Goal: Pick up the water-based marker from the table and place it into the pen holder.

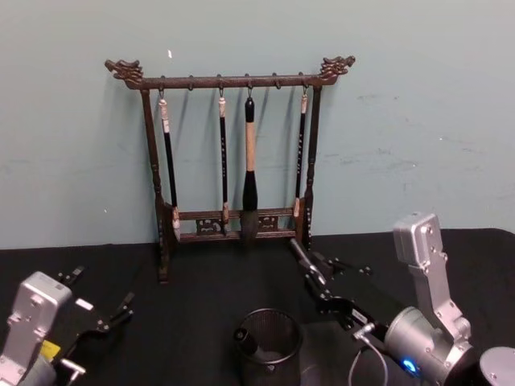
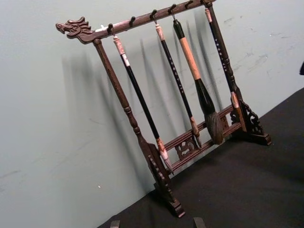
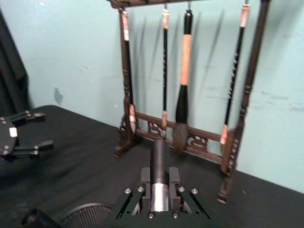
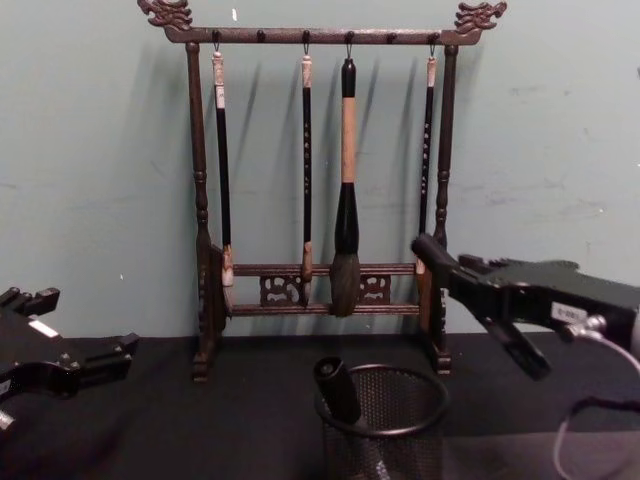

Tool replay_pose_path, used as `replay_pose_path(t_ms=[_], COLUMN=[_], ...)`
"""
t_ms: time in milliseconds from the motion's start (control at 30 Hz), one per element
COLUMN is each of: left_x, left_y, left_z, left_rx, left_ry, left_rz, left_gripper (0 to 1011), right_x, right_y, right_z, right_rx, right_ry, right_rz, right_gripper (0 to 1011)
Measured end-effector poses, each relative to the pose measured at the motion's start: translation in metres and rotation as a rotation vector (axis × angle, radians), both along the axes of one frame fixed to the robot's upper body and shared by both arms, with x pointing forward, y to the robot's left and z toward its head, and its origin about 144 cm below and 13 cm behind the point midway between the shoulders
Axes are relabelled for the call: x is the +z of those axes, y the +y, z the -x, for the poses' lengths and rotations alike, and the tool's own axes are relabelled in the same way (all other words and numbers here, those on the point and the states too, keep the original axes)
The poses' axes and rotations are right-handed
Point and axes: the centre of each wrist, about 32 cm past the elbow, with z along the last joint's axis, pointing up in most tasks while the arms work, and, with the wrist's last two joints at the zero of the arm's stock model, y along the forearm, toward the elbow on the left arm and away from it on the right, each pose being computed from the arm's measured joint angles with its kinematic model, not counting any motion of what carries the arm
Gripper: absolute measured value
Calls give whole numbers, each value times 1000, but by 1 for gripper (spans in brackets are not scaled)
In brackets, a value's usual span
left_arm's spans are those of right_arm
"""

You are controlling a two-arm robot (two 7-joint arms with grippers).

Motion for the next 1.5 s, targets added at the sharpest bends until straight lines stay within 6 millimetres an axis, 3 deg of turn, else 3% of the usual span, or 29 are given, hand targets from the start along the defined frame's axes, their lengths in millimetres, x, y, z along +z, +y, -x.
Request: replay_pose_path(t_ms=[633, 1500], left_x=[0, 0], left_y=[0, 0], left_z=[0, 0], left_rx=[0, 0], left_ry=[0, 0], left_rz=[0, 0], left_gripper=[1001, 1001], right_x=[0, -9], right_y=[31, 46], right_z=[-19, -26], right_rx=[154, 210], right_ry=[-1, 20], right_rz=[-37, -20], right_gripper=[227, 227])
